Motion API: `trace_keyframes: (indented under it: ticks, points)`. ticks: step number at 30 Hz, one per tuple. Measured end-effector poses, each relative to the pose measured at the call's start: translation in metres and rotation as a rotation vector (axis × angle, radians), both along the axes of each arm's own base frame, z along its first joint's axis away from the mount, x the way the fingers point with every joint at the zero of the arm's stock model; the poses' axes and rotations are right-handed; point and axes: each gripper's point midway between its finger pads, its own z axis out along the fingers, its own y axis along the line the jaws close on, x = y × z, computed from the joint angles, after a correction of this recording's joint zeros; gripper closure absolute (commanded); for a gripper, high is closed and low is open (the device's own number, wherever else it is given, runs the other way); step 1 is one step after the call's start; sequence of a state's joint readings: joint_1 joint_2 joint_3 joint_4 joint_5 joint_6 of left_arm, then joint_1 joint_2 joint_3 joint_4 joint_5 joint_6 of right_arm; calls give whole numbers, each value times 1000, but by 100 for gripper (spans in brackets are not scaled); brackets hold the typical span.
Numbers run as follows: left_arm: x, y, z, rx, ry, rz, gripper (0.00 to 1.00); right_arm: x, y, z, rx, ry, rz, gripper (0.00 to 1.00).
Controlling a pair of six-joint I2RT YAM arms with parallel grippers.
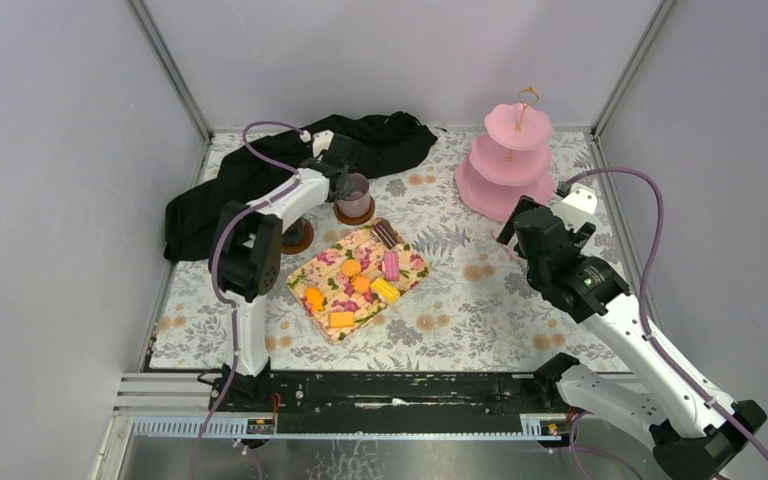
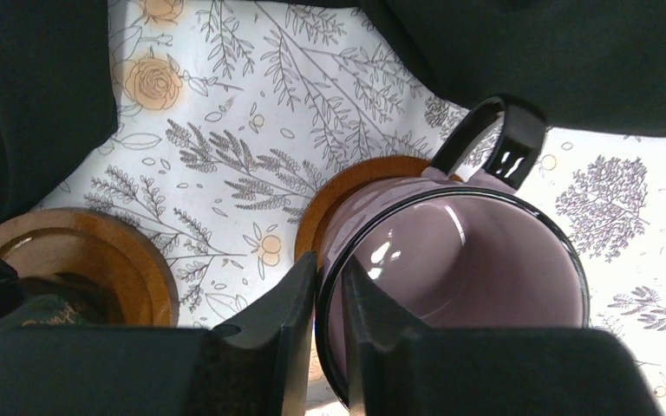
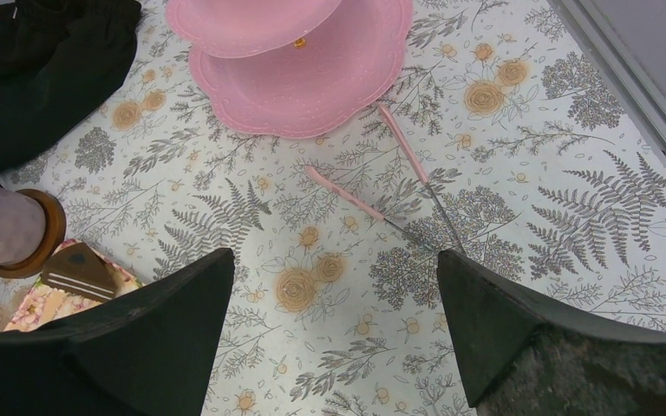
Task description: Serve the afternoon tea
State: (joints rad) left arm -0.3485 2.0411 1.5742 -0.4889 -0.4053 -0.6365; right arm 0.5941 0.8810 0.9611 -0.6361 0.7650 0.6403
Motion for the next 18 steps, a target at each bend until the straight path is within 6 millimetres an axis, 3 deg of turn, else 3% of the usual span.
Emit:
trace_keyframes:
  ticks: [5, 18]
  points:
    - [4, -1, 1, -11, -13, 2, 57, 1, 1, -1, -2, 2, 1, 6]
    - [5, -5, 1, -29, -16, -9, 45, 3, 2, 0, -9, -2, 6, 5]
